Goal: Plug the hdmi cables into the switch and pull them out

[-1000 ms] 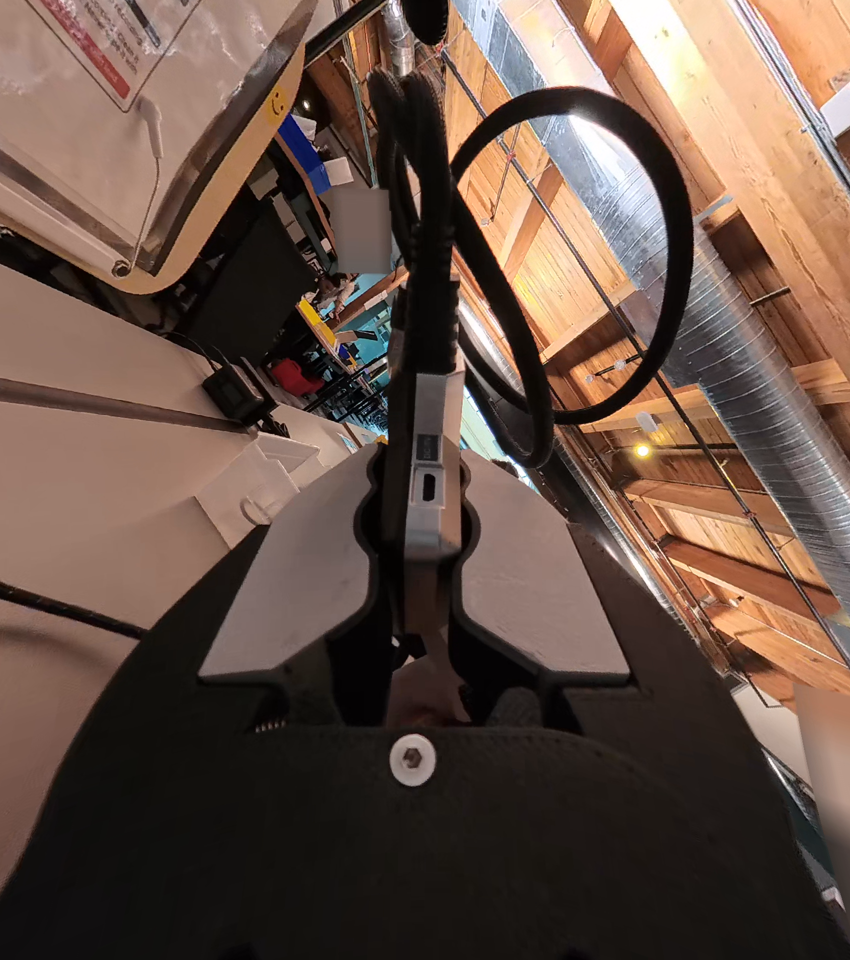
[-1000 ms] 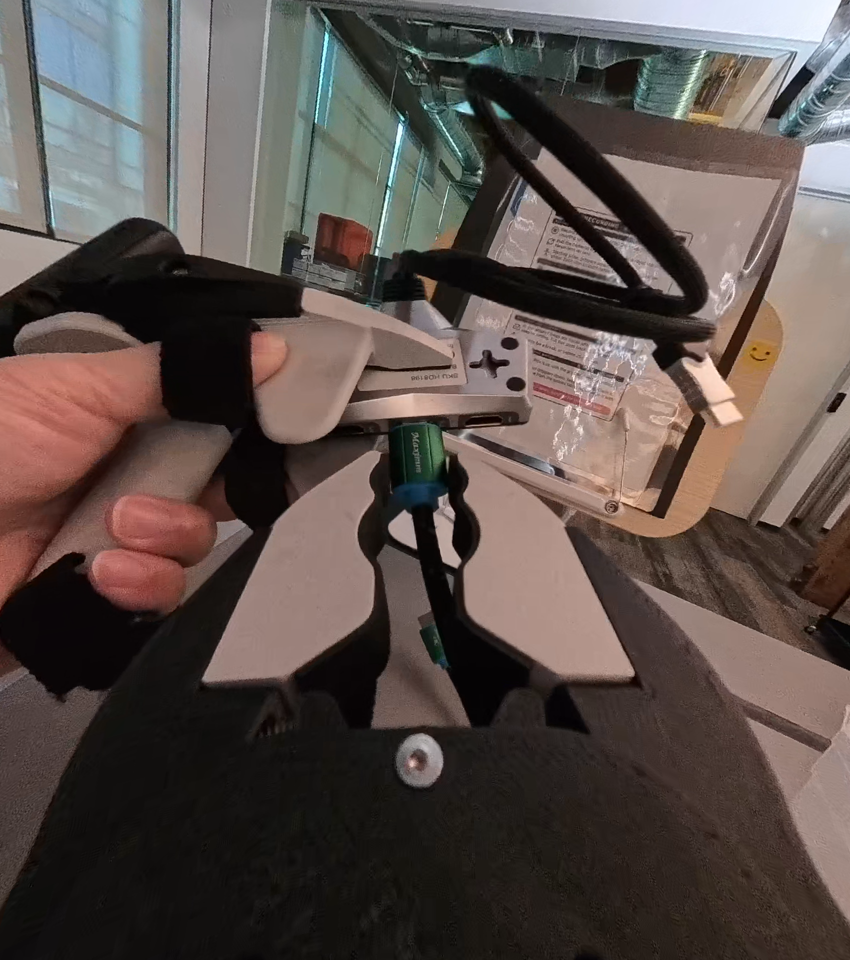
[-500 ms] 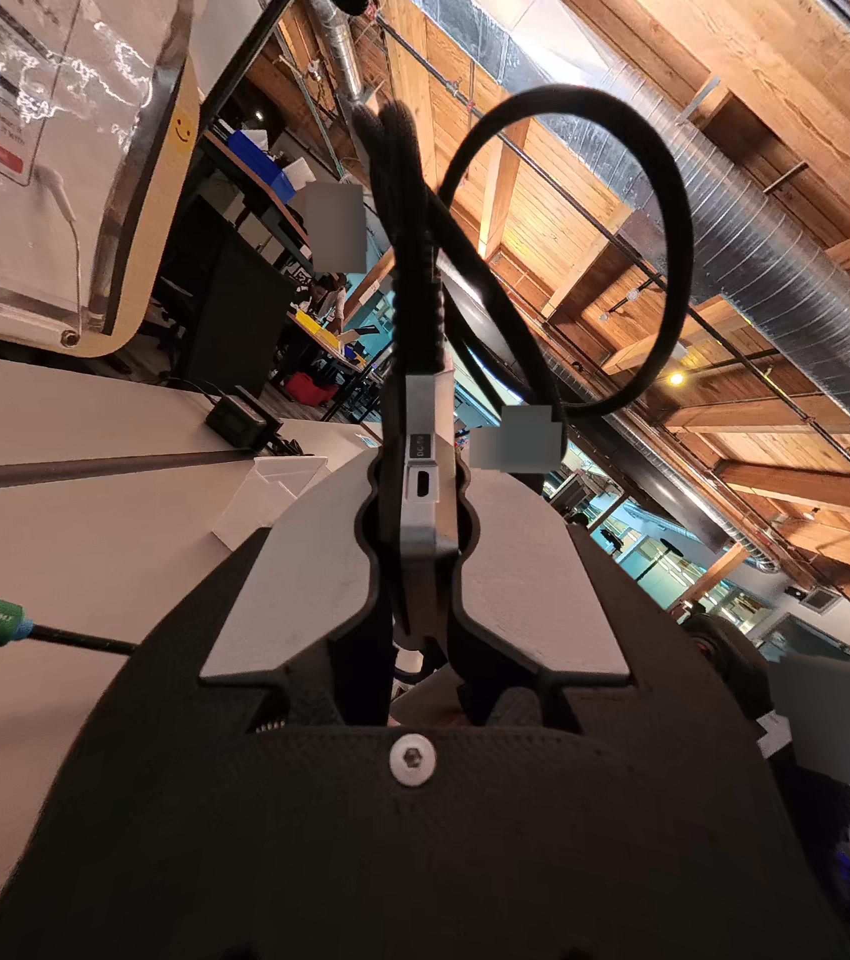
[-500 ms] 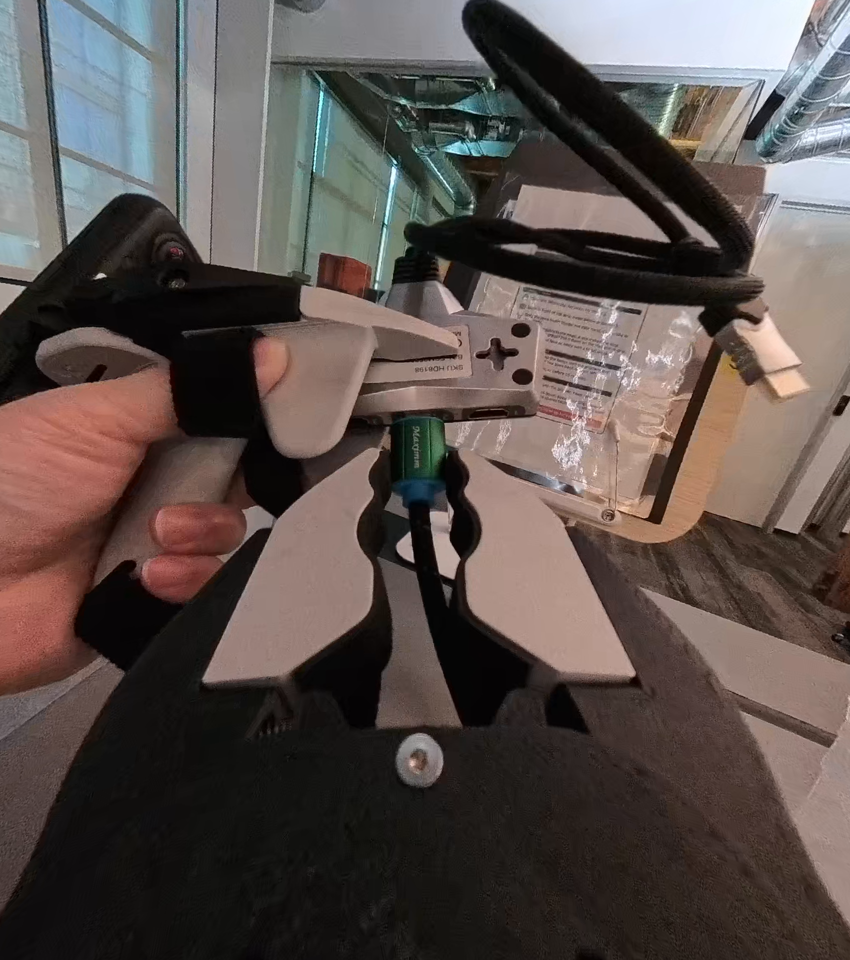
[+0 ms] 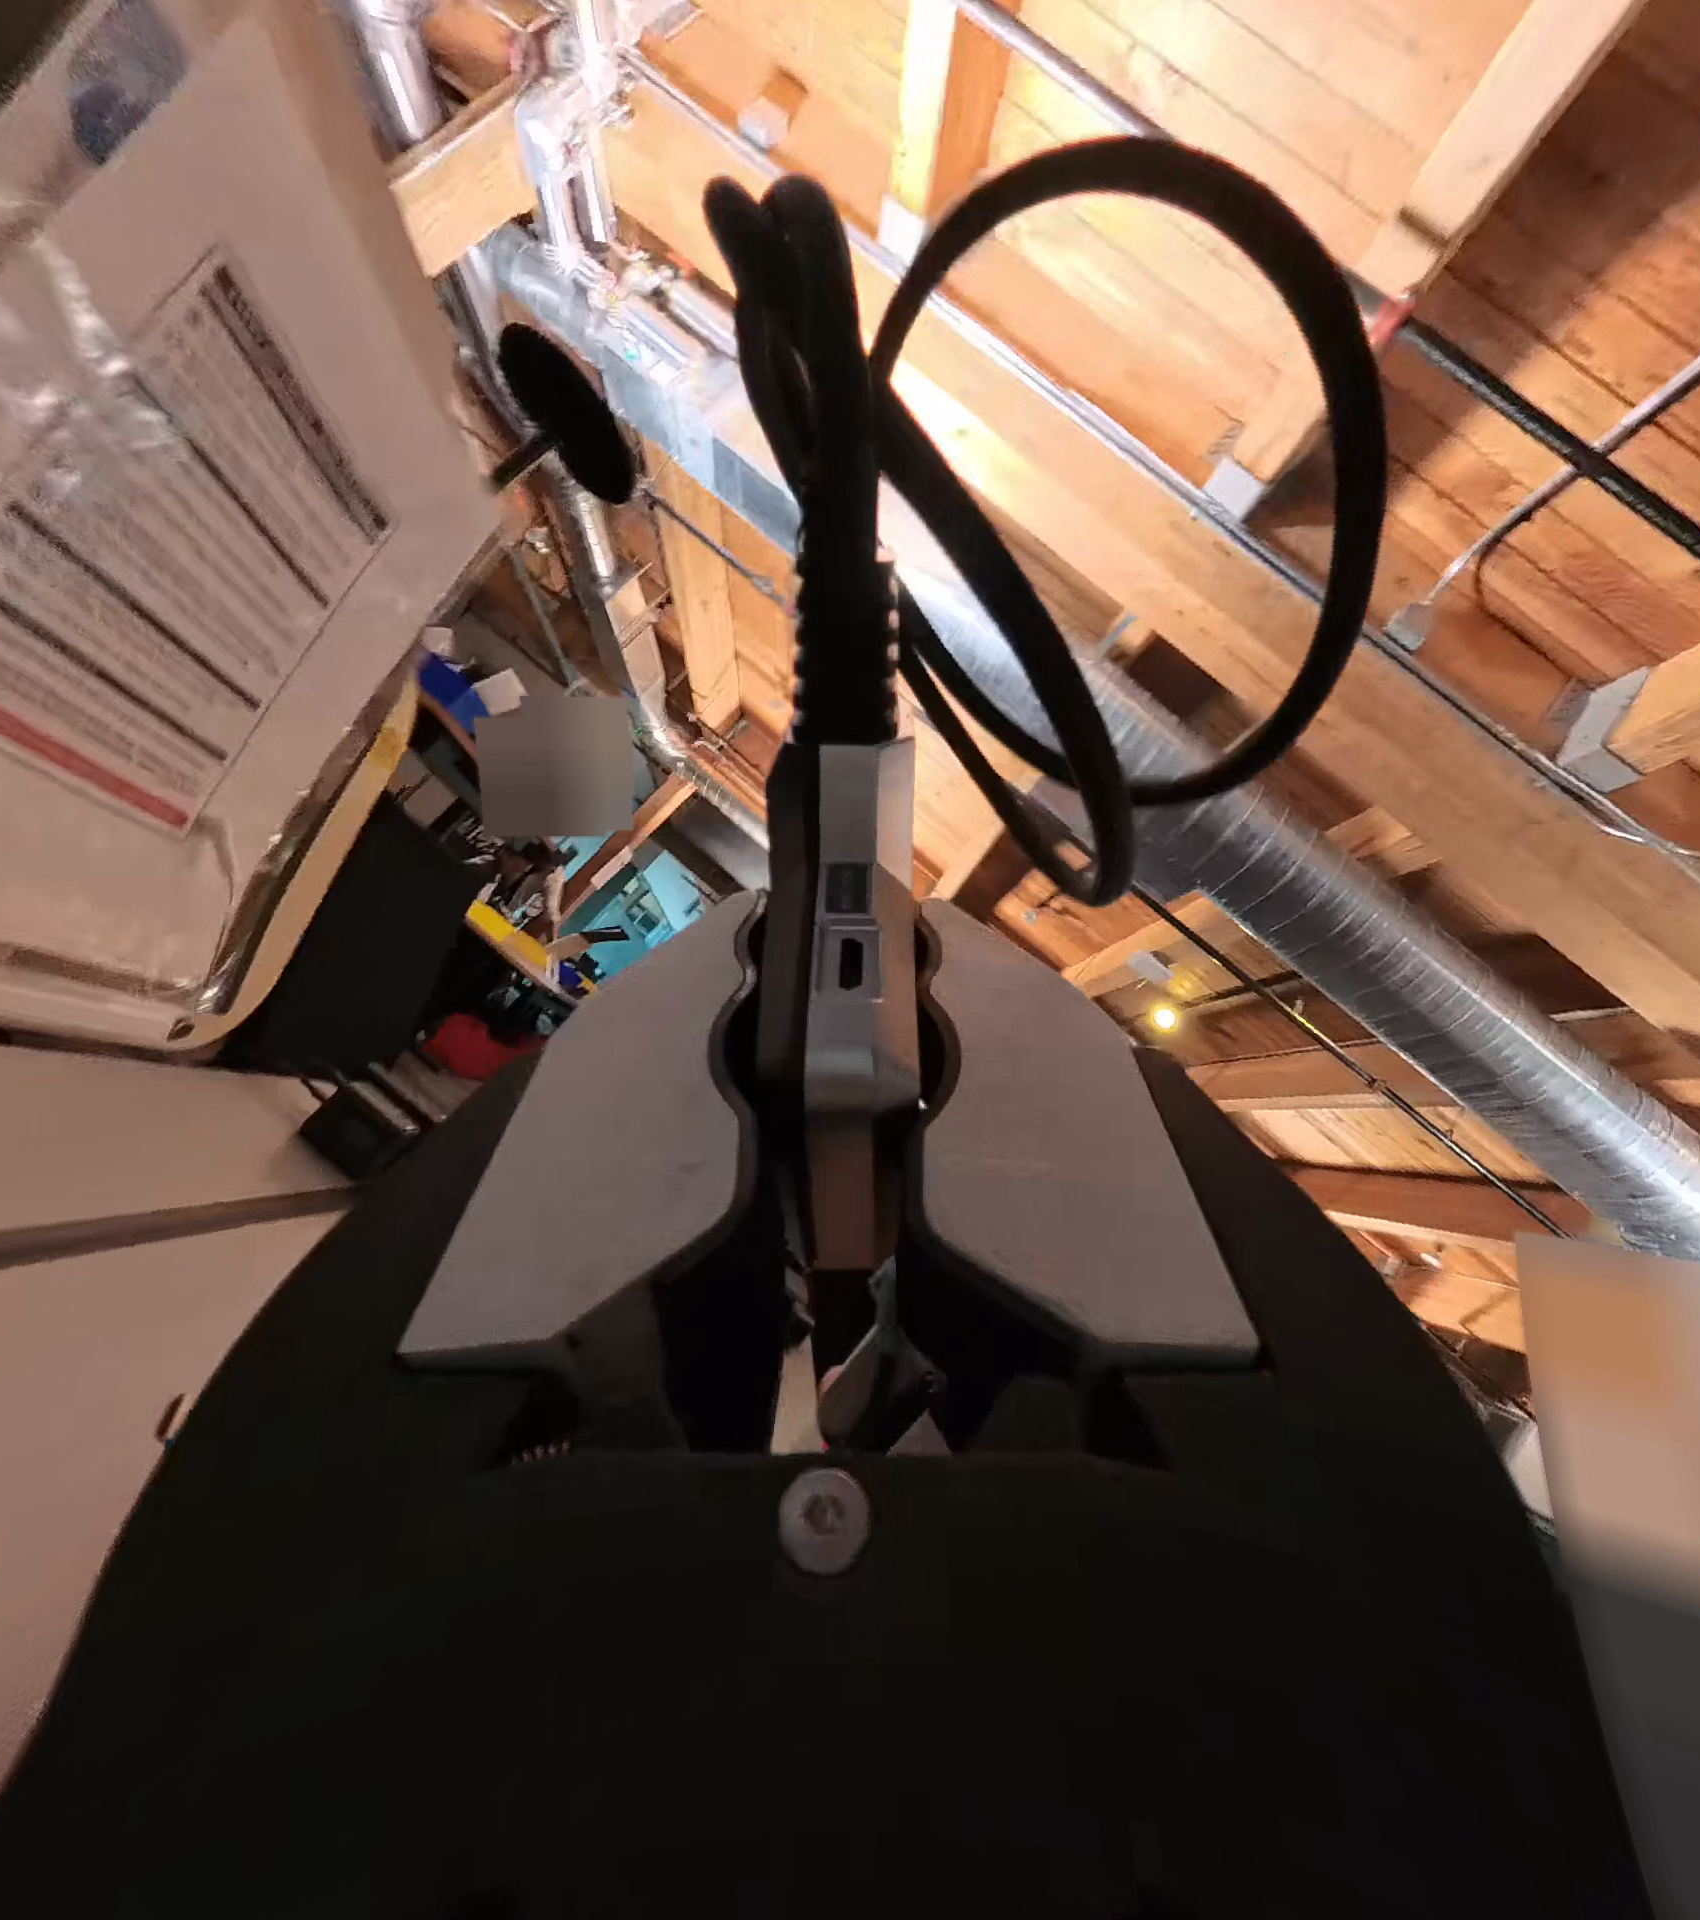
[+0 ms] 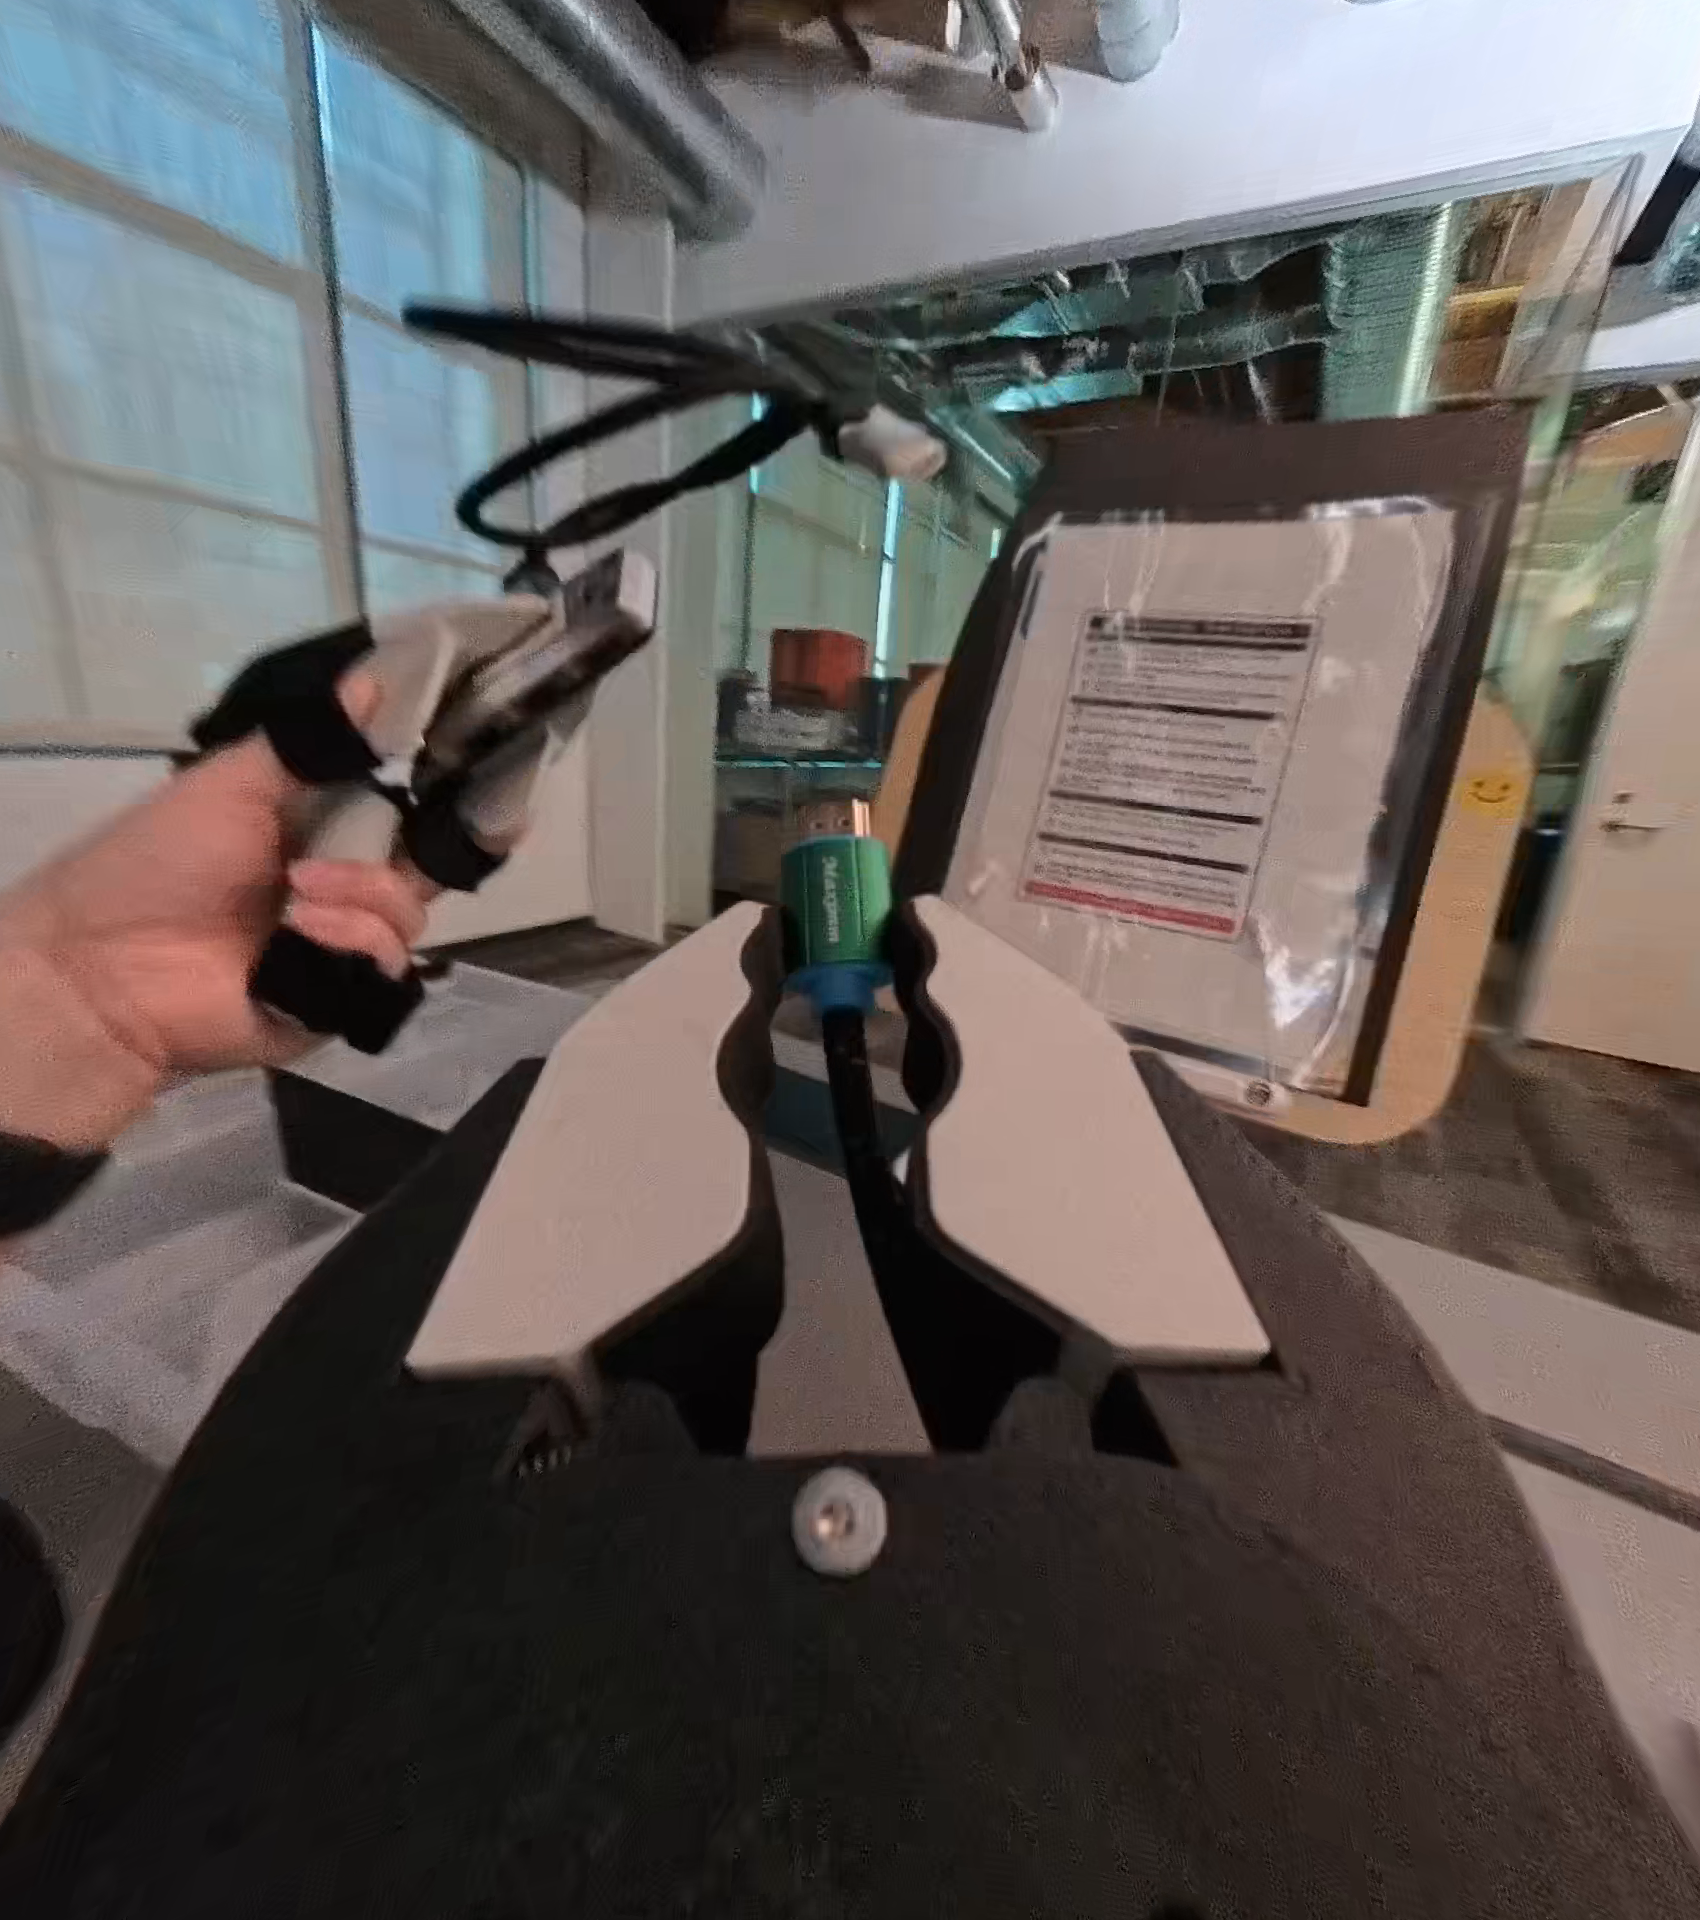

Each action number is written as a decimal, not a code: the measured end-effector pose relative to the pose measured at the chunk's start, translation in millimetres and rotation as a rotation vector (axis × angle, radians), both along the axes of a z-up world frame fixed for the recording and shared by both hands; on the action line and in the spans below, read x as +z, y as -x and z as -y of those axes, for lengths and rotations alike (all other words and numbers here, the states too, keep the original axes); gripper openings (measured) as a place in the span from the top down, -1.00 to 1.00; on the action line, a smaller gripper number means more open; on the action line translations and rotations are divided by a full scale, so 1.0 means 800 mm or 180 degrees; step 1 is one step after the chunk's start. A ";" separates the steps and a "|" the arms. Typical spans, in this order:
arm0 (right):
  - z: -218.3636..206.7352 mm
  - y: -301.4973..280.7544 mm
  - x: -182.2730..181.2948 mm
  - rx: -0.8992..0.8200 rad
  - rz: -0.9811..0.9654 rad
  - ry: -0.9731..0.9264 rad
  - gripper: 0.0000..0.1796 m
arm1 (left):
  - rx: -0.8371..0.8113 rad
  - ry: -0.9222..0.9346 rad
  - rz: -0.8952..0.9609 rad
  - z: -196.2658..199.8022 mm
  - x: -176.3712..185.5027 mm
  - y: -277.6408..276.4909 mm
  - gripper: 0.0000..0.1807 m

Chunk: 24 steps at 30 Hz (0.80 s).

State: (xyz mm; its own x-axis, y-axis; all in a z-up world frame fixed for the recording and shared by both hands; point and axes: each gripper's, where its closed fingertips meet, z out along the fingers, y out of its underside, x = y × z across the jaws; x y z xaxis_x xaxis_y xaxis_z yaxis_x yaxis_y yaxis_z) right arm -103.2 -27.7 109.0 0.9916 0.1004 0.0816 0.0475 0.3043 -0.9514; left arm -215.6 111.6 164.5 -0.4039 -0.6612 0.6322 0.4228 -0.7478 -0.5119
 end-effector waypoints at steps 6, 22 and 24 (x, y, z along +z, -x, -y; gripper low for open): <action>0.099 -0.058 0.115 0.0897 -0.0068 0.0010 0.77 | -0.0246 -0.0375 0.0049 0.036 0.027 0.003 0.76; 0.139 -0.294 -0.009 0.0055 0.0275 0.1439 0.76 | -0.0450 -0.0448 0.0018 0.058 0.029 -0.015 0.75; 0.135 -0.293 -0.030 0.0247 0.0320 0.1514 0.76 | -0.0433 -0.0448 0.0033 0.056 0.030 -0.012 0.75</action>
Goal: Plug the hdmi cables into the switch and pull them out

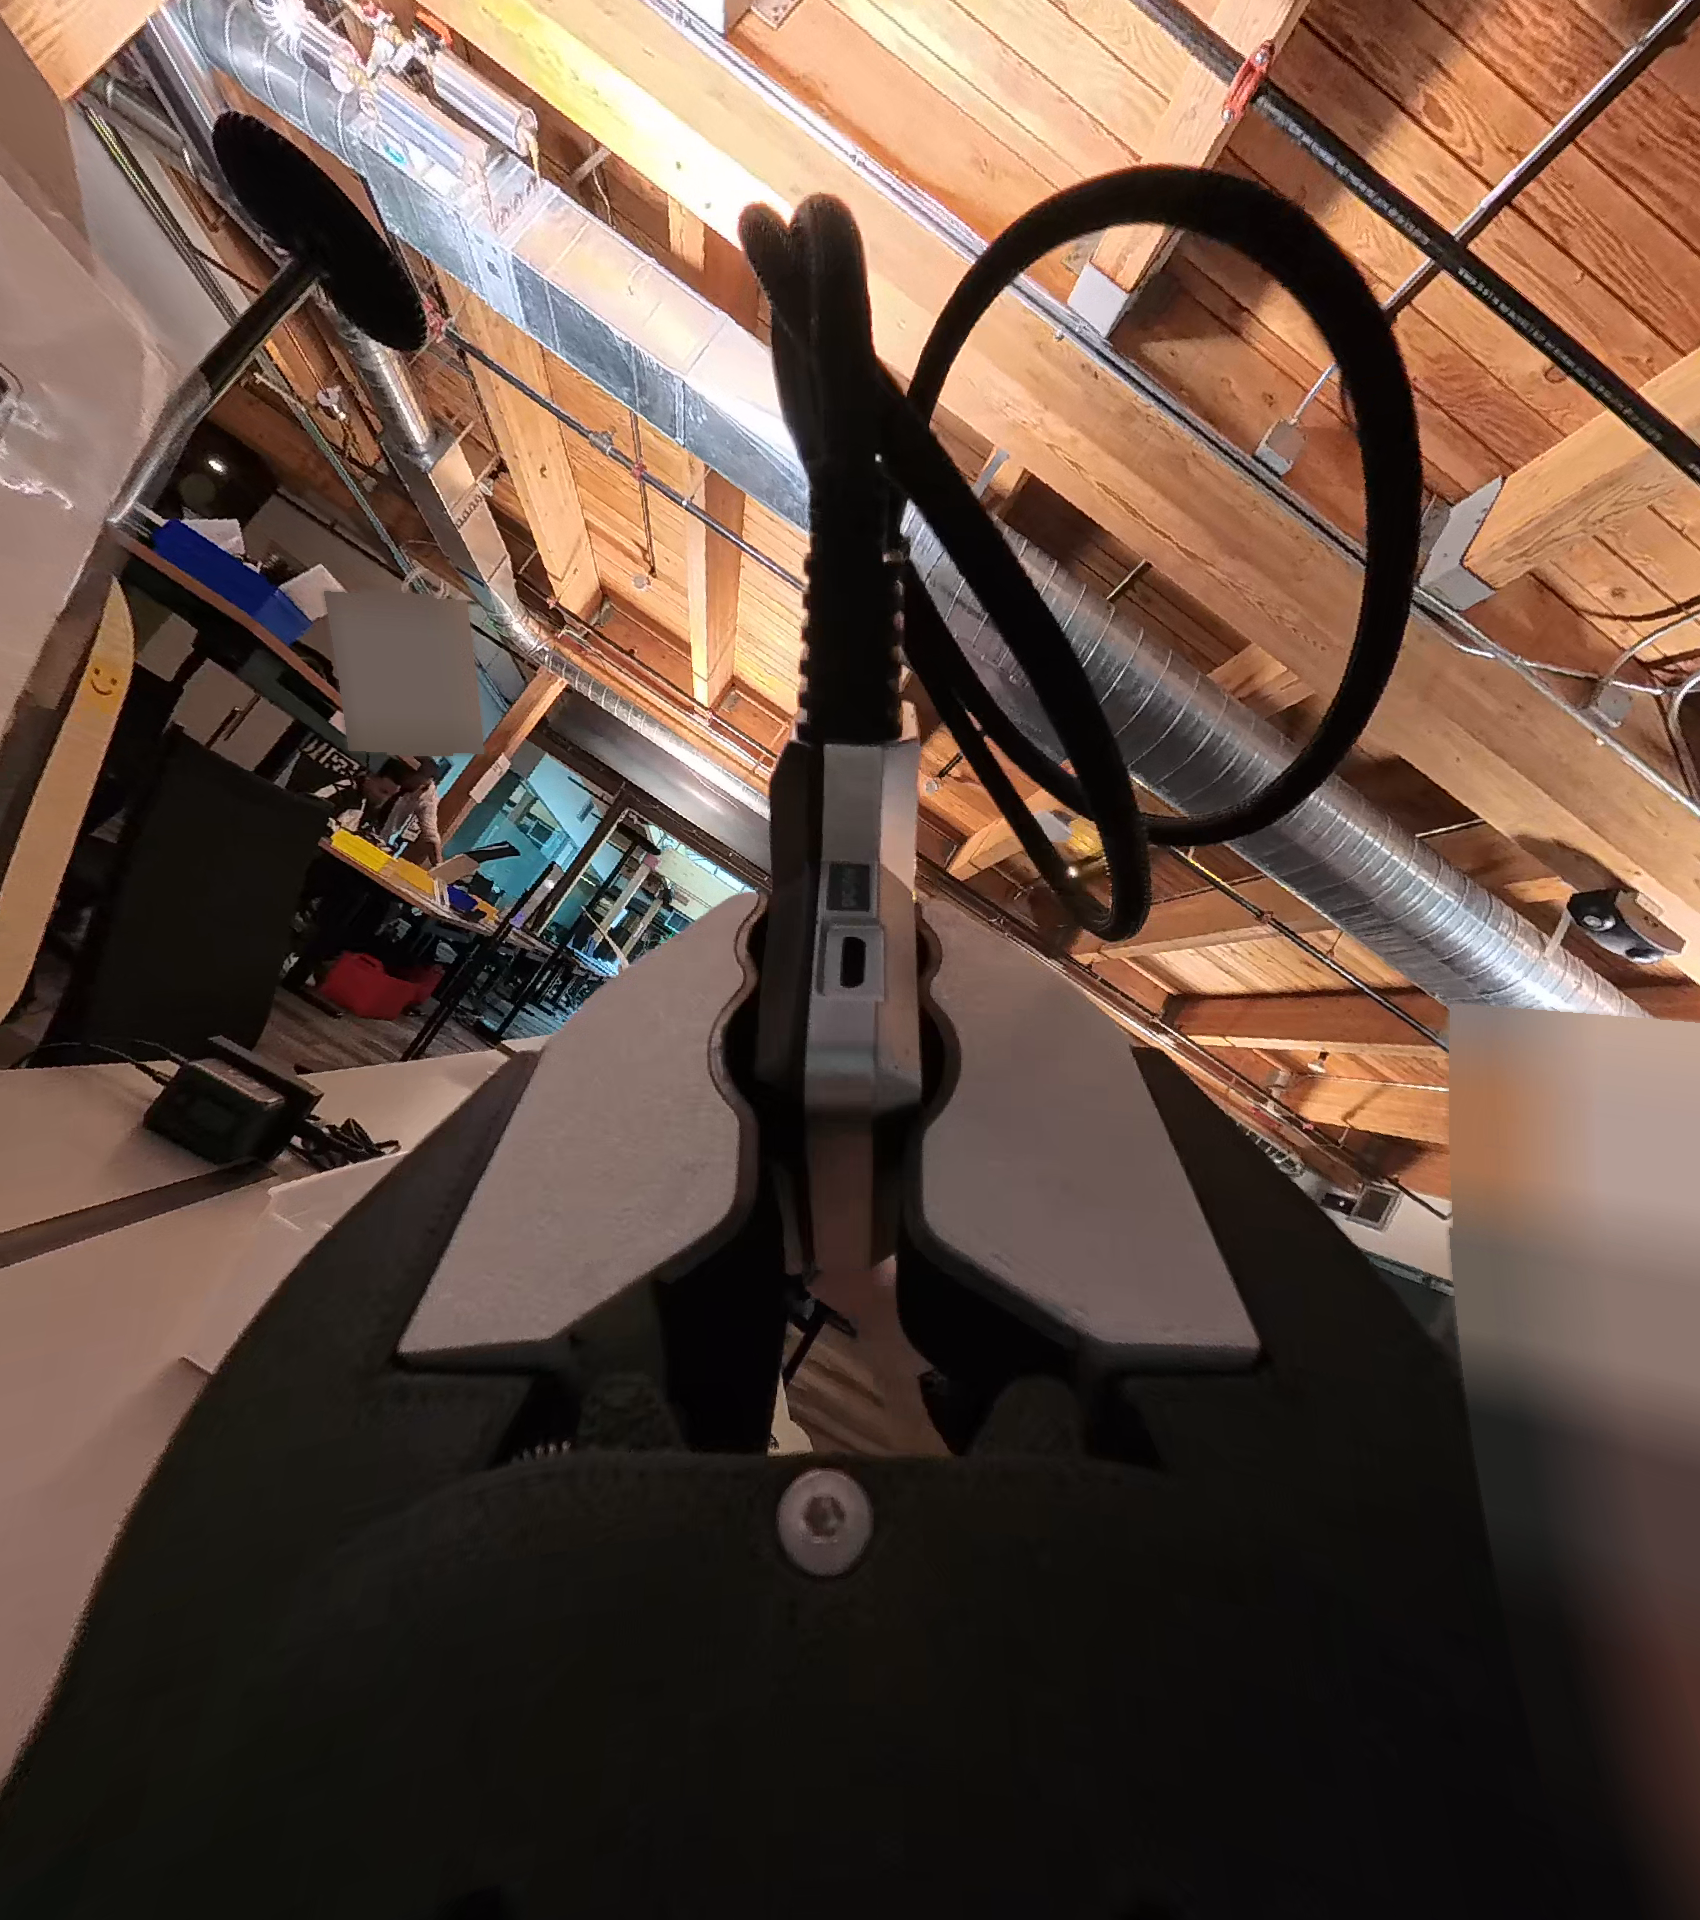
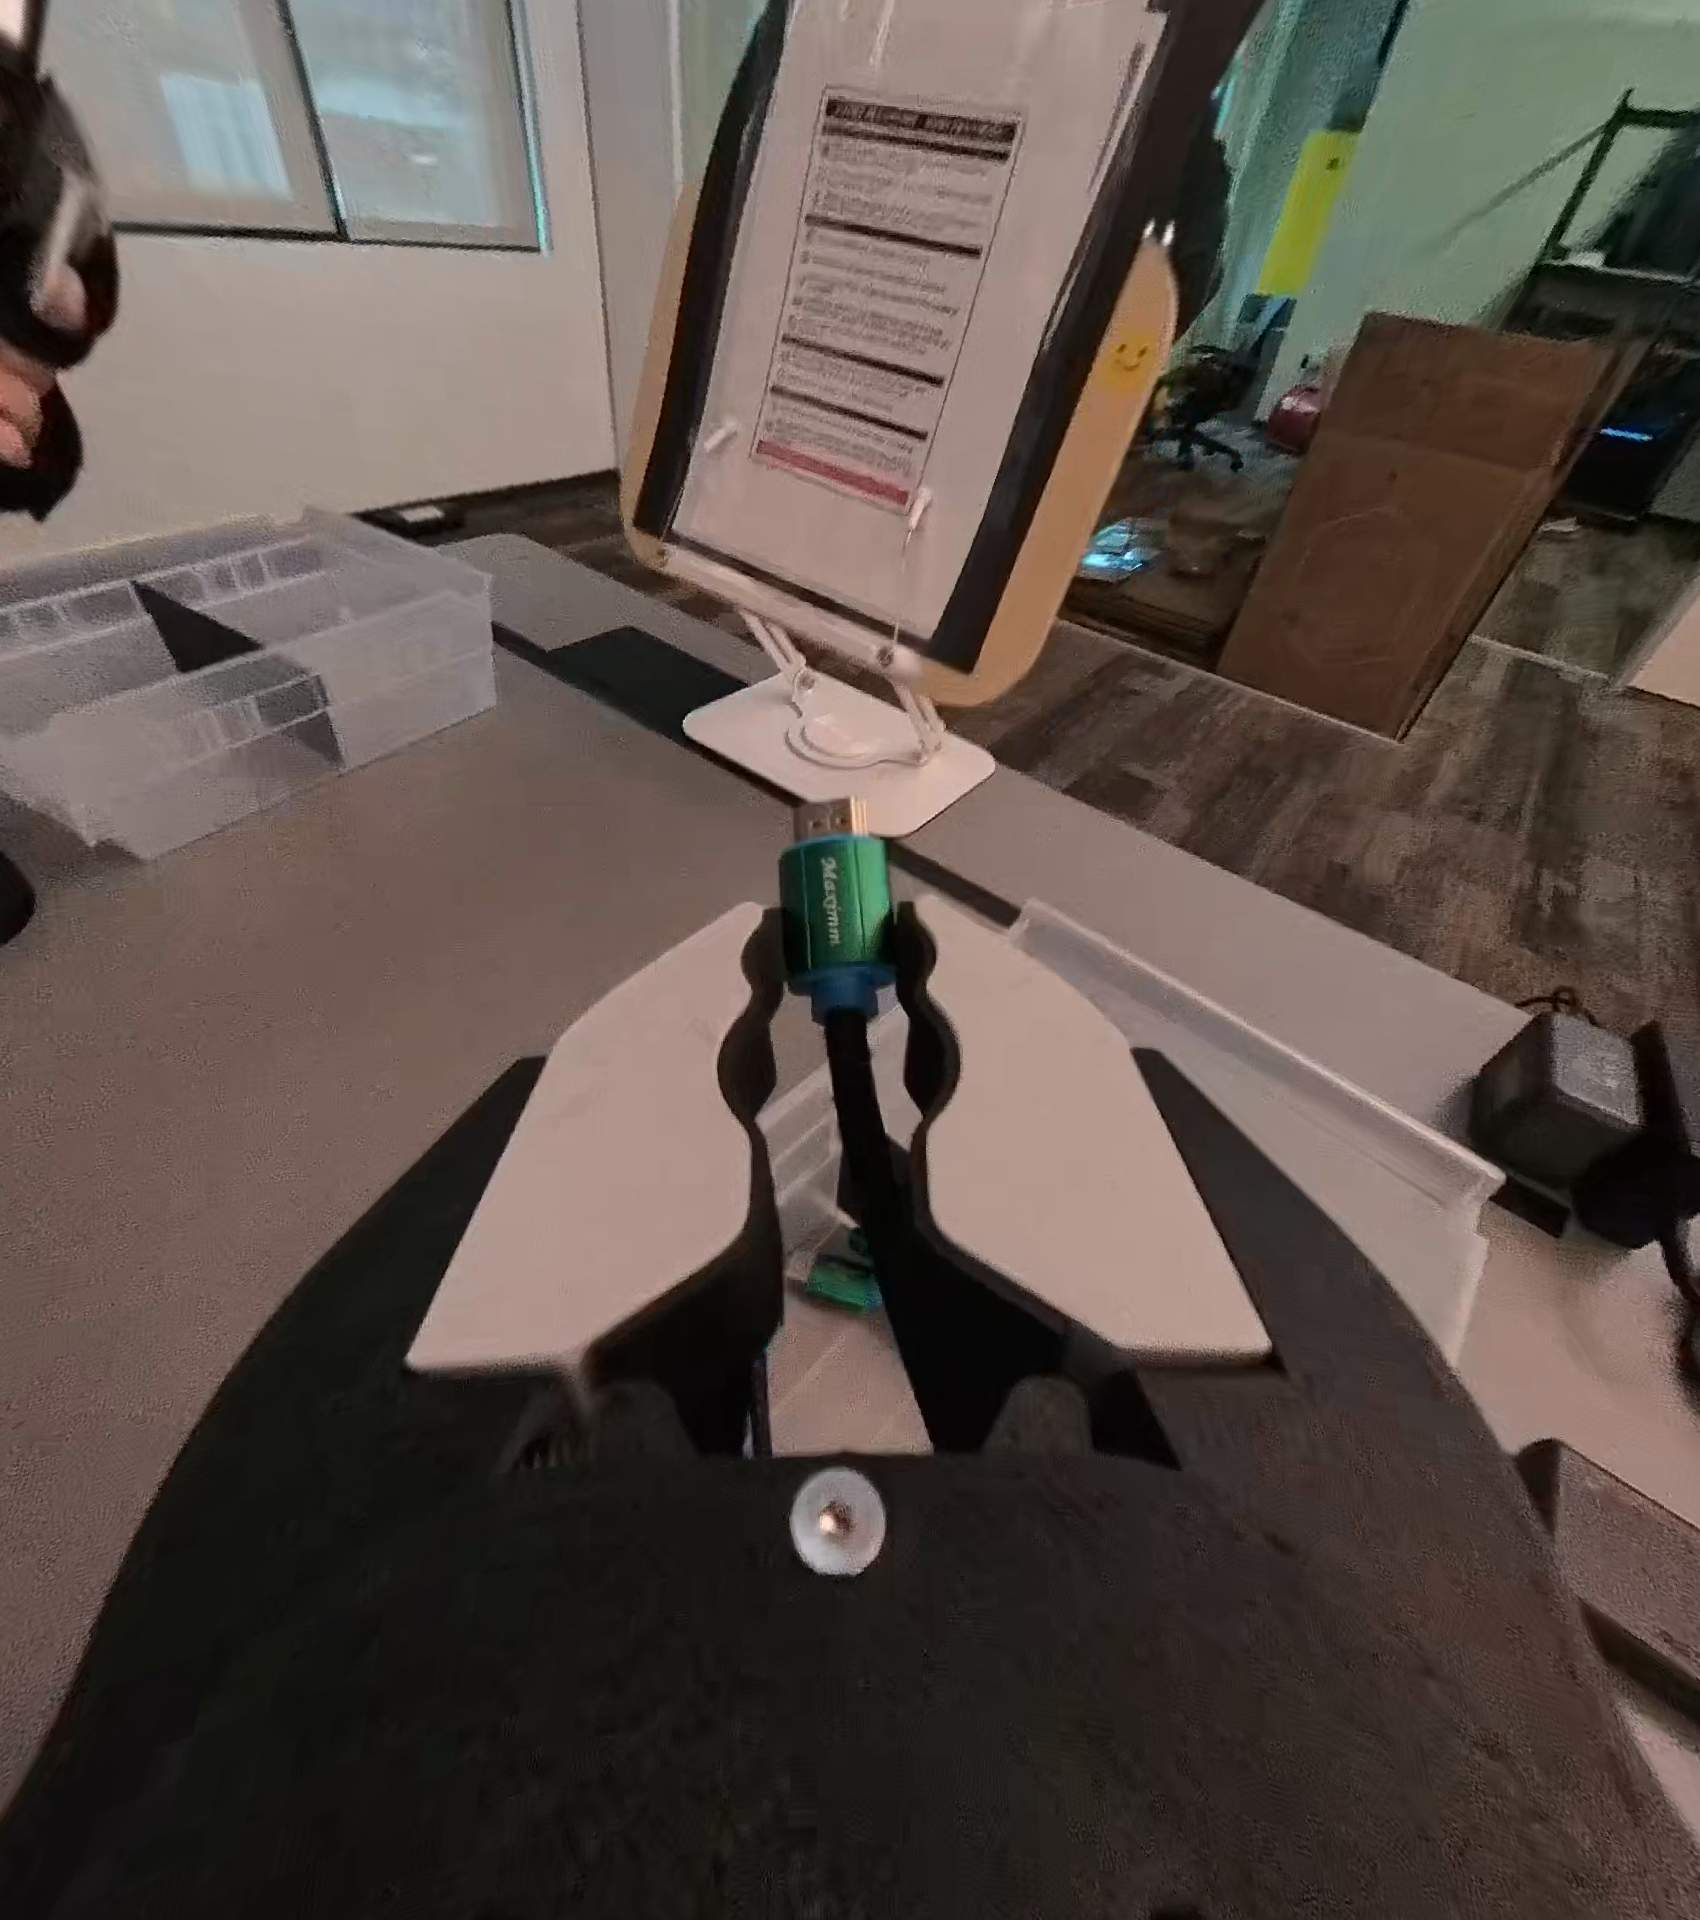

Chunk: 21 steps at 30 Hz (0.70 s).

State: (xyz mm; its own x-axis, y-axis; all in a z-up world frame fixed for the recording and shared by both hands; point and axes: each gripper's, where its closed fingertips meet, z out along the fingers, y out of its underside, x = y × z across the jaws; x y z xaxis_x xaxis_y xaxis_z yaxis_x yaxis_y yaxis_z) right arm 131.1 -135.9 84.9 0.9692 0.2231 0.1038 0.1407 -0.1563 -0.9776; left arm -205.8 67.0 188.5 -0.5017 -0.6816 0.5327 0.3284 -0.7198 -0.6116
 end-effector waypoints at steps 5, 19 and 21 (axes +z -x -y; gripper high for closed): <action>0.007 0.016 -0.031 0.0572 -0.0033 0.0121 0.76 | -0.0025 0.0038 0.0031 -0.002 0.000 0.002 0.76; 0.002 -0.005 -0.246 -0.0196 -0.0468 0.2708 0.80 | -0.0140 -0.0002 -0.0060 0.012 -0.005 -0.014 0.75; -0.001 0.002 -0.266 -0.0299 -0.1089 0.3015 0.85 | -0.0183 -0.0030 -0.0082 0.018 -0.005 -0.017 0.76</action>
